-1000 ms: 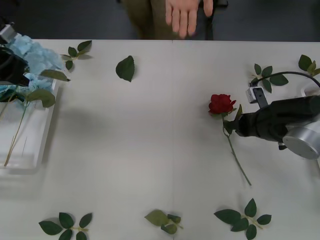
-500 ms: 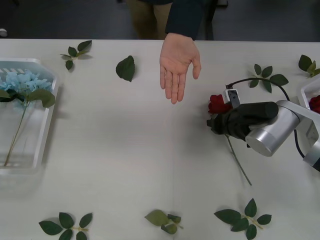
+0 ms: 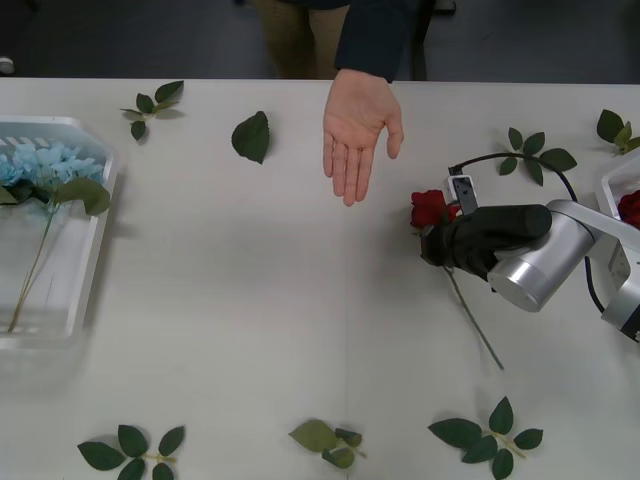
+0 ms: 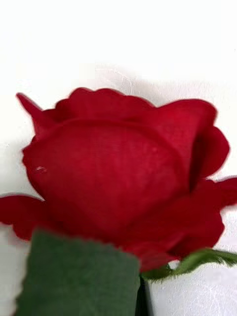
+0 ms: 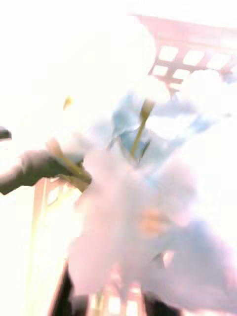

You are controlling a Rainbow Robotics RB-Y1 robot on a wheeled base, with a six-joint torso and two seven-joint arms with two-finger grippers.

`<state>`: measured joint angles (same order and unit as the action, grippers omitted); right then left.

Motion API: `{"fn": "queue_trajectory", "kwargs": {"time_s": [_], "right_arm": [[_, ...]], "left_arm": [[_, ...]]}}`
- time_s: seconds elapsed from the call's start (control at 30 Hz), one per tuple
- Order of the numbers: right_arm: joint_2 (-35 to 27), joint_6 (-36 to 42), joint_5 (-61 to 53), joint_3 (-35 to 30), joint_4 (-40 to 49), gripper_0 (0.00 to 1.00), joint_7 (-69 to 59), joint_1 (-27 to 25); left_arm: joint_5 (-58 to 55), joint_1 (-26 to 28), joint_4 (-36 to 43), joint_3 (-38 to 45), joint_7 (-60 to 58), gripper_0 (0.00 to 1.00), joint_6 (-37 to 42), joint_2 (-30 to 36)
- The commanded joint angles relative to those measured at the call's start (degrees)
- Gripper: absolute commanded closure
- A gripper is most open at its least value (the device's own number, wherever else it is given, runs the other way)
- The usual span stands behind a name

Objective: Place the red flowers into the right box and the blue flowers into the left box. If a person shows an open palm, hand one flower to the person first, then continue sorting.

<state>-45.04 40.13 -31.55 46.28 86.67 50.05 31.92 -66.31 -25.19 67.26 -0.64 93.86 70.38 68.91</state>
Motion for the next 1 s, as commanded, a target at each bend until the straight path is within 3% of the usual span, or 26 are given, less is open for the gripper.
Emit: {"fn": "queue_trajectory", "kwargs": {"time_s": [0.03,0.23,0.4,0.63,0.77,1.0], "right_arm": [[-4.0,-0.8,0.1,0.3,6.1,1.0,-2.6,1.1],[-11.6,-2.7,-0.8,-0.8,16.9,1.0,-3.2,-2.9],[-18.9,-7.6,-1.4,-11.8,34.1,1.0,-3.3,-17.2],[-17.8,-7.6,-0.6,-26.9,50.9,1.0,-2.5,-32.5],[-14.1,-7.6,3.2,-29.4,56.5,1.0,-2.3,-32.9],[-3.3,-7.5,10.0,-29.1,56.7,1.0,-1.4,-23.7]], "left_arm": [[0.8,0.6,-0.9,1.1,0.0,0.0,-1.2,3.1],[0.4,0.6,-0.8,1.2,0.0,0.0,-1.4,3.1],[-0.2,0.6,-0.8,1.4,0.4,0.0,-1.3,3.1],[-1.0,0.6,-0.8,1.4,0.8,0.0,-1.1,3.1],[-1.5,0.7,-0.8,1.8,1.1,0.0,-0.4,3.1],[-1.6,0.6,-0.8,1.8,1.5,0.0,-0.3,3.1]]}}
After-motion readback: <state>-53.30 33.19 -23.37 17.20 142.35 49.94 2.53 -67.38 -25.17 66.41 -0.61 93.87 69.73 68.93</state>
